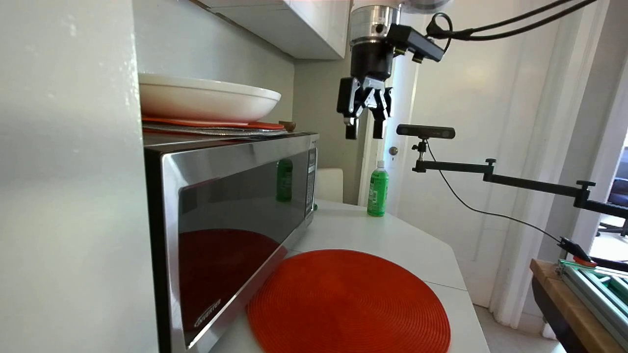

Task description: Open the door of the microwave

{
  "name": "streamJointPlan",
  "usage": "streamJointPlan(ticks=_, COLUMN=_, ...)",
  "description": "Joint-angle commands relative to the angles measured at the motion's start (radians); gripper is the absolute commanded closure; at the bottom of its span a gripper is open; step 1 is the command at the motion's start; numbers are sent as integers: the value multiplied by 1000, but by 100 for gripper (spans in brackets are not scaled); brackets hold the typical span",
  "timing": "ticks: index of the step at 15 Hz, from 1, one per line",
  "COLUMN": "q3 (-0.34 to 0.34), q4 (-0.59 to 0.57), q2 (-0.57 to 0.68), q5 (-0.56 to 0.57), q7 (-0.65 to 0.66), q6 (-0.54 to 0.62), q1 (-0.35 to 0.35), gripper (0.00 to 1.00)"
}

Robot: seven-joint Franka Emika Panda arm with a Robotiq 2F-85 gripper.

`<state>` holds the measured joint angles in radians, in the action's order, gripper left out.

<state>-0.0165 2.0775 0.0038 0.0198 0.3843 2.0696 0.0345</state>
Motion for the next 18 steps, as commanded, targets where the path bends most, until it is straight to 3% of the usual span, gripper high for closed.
streamJointPlan(ticks=1, q3=-7, q4=70, q2=35, q5=66, q7=47, q6=168, q1=-35, gripper=0)
streamJointPlan(ticks=6, q3=-4, q4=83, q2=87, q5=72, q7=52, q6=196, q1=-64, gripper=0)
streamJointPlan(ticks=9, q3=-9, q4=105, q2=50, q5=87, q7=32, q6=225, q1=-69, gripper=0)
streamJointPlan(ticks=18, q3=14, q4=135, q2=68, q5=327, q7=64, q6=328, q1=-78, gripper=0)
